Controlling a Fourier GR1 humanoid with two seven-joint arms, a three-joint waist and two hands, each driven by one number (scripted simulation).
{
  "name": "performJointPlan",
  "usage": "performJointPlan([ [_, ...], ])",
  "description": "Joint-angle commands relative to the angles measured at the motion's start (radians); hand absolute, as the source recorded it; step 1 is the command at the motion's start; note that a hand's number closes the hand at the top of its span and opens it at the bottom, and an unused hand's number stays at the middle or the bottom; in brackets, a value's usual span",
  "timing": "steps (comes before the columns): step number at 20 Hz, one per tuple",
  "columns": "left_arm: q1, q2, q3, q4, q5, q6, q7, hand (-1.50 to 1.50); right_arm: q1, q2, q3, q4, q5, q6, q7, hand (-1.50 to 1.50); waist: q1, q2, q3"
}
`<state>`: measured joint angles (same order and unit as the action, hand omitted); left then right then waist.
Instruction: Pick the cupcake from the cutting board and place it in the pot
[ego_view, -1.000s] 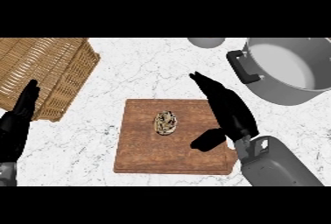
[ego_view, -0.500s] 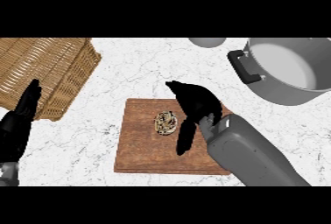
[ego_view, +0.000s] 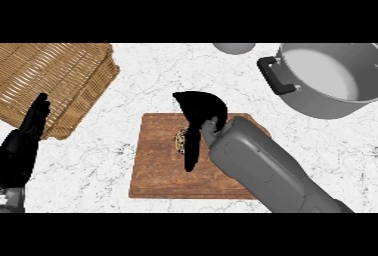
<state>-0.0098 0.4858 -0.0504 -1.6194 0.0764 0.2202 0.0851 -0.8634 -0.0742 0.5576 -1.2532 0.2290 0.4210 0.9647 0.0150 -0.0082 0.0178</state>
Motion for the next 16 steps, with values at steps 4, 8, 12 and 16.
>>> performJointPlan([
  [4,0.079,-0.027,-0.011,0.039,-0.005,-0.007,0.035,0.00,-0.060,0.070,0.021,0.088,0.013,0.066,0.135,-1.50,-0.004,0.006,-0.019],
  [8,0.077,0.005,0.028,0.040,0.026,-0.054,0.041,0.00,-0.039,0.073,0.056,0.165,0.034,0.026,0.059,-1.50,0.002,0.010,-0.018],
  [12,0.085,-0.037,-0.003,0.073,-0.014,-0.036,0.000,0.00,-0.073,0.073,0.049,0.245,0.023,0.031,0.042,-1.50,0.003,0.013,-0.019],
  [16,0.043,-0.030,0.008,0.042,-0.018,-0.034,0.072,0.00,-0.035,0.074,0.089,0.258,0.049,0.004,0.012,-1.50,-0.005,0.010,-0.018],
])
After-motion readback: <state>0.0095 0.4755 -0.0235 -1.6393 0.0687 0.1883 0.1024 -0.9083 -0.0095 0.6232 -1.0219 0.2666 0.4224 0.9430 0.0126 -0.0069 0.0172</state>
